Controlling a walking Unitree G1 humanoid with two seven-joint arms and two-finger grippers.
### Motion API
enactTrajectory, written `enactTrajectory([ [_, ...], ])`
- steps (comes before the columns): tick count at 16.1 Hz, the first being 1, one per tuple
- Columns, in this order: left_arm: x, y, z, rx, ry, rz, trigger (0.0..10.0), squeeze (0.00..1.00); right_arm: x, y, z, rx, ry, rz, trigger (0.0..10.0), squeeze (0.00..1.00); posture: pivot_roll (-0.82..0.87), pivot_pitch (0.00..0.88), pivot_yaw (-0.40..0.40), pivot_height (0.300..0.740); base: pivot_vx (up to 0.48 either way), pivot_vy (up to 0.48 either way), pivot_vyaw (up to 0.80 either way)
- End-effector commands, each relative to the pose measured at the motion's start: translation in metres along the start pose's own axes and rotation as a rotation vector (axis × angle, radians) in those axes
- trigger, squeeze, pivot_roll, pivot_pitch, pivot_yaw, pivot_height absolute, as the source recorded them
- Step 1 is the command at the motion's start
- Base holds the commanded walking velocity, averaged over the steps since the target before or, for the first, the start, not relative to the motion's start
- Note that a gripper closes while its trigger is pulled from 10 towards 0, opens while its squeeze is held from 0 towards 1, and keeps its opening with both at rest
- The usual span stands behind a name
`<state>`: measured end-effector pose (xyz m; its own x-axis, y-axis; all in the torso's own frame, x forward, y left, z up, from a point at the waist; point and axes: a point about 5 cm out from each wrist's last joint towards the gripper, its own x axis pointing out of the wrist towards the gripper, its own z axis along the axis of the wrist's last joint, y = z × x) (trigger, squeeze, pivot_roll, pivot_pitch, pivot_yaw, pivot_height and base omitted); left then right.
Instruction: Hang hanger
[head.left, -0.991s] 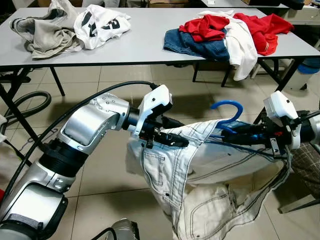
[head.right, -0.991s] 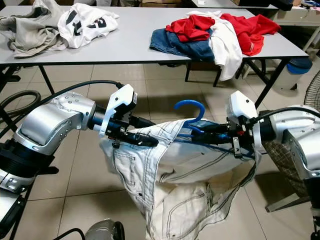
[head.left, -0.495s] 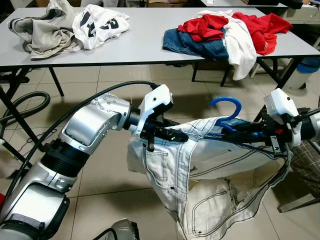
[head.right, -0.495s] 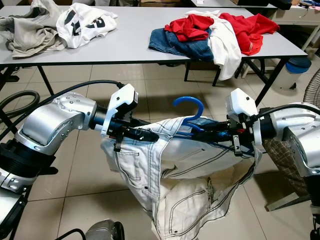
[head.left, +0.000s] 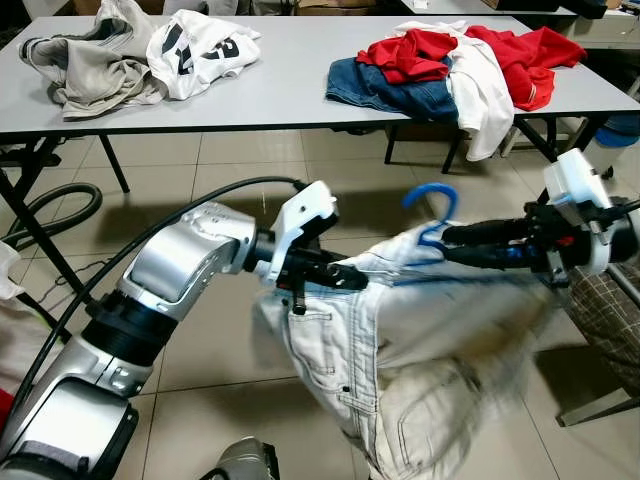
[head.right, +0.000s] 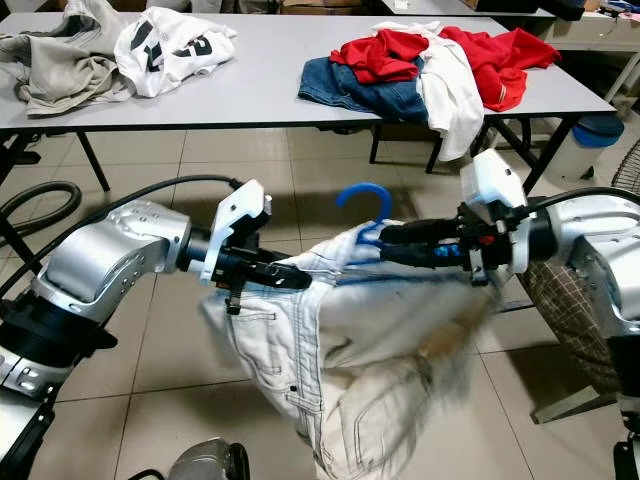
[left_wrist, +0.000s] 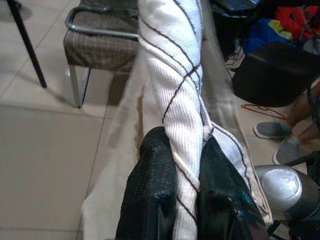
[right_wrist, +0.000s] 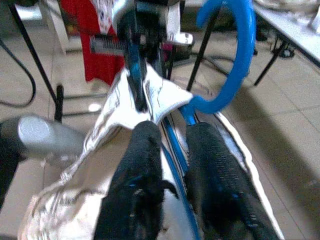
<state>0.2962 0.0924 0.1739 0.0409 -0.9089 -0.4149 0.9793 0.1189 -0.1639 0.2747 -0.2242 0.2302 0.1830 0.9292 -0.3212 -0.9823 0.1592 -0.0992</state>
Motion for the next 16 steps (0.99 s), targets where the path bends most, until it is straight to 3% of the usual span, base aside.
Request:
enactTrajectory([
  [1, -0.005, 0.001, 0.011, 0.043, -0.043, 0.013, 0.0, 0.00, -0.007, 0.000, 0.006, -0.009, -0.019, -0.013, 10.0, 1.00, -0.11, 0.000, 0.000, 0.740, 0.000, 0.000, 0.00],
  [3, -0.004, 0.001, 0.010, 0.041, -0.046, 0.016, 0.0, 0.00, -0.012, 0.000, 0.010, -0.005, -0.032, -0.015, 10.0, 1.00, -0.12, 0.000, 0.002, 0.740, 0.000, 0.000, 0.00],
  [4, -0.001, 0.014, 0.012, 0.027, -0.070, 0.117, 0.0, 0.00, -0.031, -0.006, 0.029, -0.027, -0.104, -0.159, 10.0, 1.00, -0.16, 0.000, 0.014, 0.740, 0.000, 0.000, 0.00],
  [5, -0.001, 0.018, 0.012, 0.026, -0.075, 0.159, 0.0, 0.00, -0.033, -0.008, 0.030, -0.034, -0.112, -0.242, 10.0, 1.00, -0.17, 0.000, 0.016, 0.740, 0.000, 0.000, 0.00],
  [6, -0.001, 0.018, 0.012, 0.026, -0.075, 0.159, 0.0, 0.00, -0.033, -0.008, 0.030, -0.034, -0.112, -0.242, 10.0, 1.00, -0.17, 0.000, 0.016, 0.740, 0.000, 0.000, 0.00],
  [7, -0.001, 0.020, 0.016, 0.016, -0.138, 0.242, 0.0, 0.00, -0.026, -0.012, 0.008, -0.019, -0.054, -0.552, 10.0, 1.00, -0.18, 0.000, 0.025, 0.740, 0.000, 0.000, 0.00],
  [9, -0.001, 0.019, 0.018, 0.003, -0.176, 0.285, 0.0, 0.00, -0.021, -0.012, -0.010, 0.007, -0.004, -0.765, 10.0, 1.00, -0.19, 0.000, 0.032, 0.740, 0.000, 0.000, 0.00],
  [10, -0.003, 0.019, 0.018, -0.014, -0.189, 0.311, 0.0, 0.00, -0.011, -0.011, -0.019, 0.031, -0.010, -0.872, 10.0, 1.00, -0.20, 0.000, 0.039, 0.740, 0.000, 0.000, 0.00],
  [11, -0.011, 0.021, 0.019, -0.031, -0.220, 0.363, 0.0, 0.00, 0.010, -0.008, -0.033, 0.055, -0.014, -1.039, 10.0, 1.00, -0.19, 0.000, 0.041, 0.740, 0.000, 0.000, 0.00],
  [14, -0.016, 0.019, 0.021, -0.046, -0.285, 0.353, 0.0, 0.00, 0.035, -0.011, -0.054, 0.060, 0.056, -1.186, 10.0, 1.00, -0.17, 0.000, 0.037, 0.740, 0.000, 0.000, 0.00],
  [16, -0.016, 0.014, 0.012, -0.064, -0.265, 0.336, 0.0, 0.00, 0.048, -0.023, -0.060, 0.013, 0.090, -1.333, 10.0, 1.00, -0.14, 0.000, 0.019, 0.740, 0.000, 0.000, 0.00],
])
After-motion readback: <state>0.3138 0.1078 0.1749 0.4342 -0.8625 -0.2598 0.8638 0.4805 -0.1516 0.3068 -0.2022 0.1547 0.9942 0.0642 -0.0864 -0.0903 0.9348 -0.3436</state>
